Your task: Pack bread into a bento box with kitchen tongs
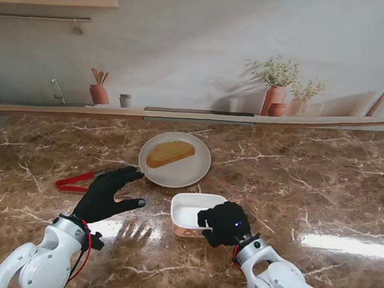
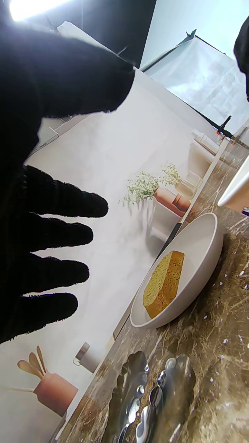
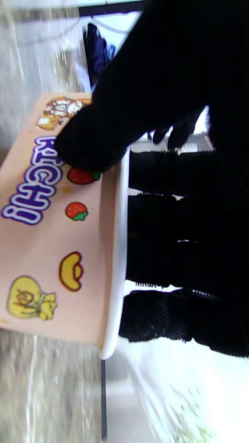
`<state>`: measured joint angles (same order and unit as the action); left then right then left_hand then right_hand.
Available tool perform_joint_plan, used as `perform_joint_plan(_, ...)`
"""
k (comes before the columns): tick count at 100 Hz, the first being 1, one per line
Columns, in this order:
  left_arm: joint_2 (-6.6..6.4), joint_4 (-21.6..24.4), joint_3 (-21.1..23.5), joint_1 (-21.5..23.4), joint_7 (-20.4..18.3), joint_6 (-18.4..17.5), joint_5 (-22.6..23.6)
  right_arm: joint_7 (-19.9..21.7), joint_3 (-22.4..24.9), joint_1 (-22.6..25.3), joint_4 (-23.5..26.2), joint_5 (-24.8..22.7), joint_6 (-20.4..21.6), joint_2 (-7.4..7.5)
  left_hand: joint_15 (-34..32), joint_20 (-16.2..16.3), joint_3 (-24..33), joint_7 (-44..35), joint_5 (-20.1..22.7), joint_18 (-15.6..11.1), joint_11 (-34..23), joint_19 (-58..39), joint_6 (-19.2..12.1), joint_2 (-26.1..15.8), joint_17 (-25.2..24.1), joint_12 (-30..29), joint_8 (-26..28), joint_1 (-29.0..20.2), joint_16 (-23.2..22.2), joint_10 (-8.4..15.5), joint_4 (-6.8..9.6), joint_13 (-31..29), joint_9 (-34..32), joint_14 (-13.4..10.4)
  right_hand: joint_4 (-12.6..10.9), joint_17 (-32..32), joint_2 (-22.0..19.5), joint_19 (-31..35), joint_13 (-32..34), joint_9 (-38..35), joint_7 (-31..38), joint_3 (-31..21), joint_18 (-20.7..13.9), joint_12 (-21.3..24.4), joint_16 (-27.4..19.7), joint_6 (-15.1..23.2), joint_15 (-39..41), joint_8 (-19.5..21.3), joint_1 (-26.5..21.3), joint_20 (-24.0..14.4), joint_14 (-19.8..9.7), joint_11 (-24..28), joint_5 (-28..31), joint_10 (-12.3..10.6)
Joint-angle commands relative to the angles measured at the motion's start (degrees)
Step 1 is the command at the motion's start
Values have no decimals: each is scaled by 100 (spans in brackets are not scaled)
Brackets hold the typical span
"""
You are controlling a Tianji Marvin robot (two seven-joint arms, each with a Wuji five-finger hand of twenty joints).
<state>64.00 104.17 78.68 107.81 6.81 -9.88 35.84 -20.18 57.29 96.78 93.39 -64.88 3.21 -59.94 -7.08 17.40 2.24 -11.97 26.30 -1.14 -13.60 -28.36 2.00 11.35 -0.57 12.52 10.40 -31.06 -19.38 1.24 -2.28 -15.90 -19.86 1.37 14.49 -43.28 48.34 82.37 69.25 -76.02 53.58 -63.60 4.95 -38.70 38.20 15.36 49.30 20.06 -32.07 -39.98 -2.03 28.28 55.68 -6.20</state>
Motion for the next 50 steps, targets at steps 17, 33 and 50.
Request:
perform_joint_plan(17,0,46,83,152,3,33,50,160,-645,-106,-13,189,-206,-118,162,-77,-158,80,46,-172,139,261,-13,-206,-67,-82,7,-51,75,84,189,263,146,-256,12,-172,165,422,386,-320,228,-335,-19,158,109,-36,196,-322,-310,95,3,112,189,181)
perform_joint_plan(33,0,77,147,201,12,31,87,241,-842,-176,-20,270,-211,-119,163,-76,-158,81,49,-169,142,284,-16,-197,-63,-83,7,-65,77,76,188,261,144,-256,114,-196,319,519,383,-319,197,-124,-37,252,40,-294,189,-740,-16,239,51,133,85,210)
perform_joint_plan(50,0,75,187,212,18,30,112,433,-680,-75,106,332,10,-100,174,-76,-161,82,49,-166,149,313,-12,-152,-70,-86,8,-86,83,84,187,284,152,-264,-626,449,-122,-95,-362,467,-2257,506,-58,711,-259,-783,-600,822,1345,327,121,-469,15,253)
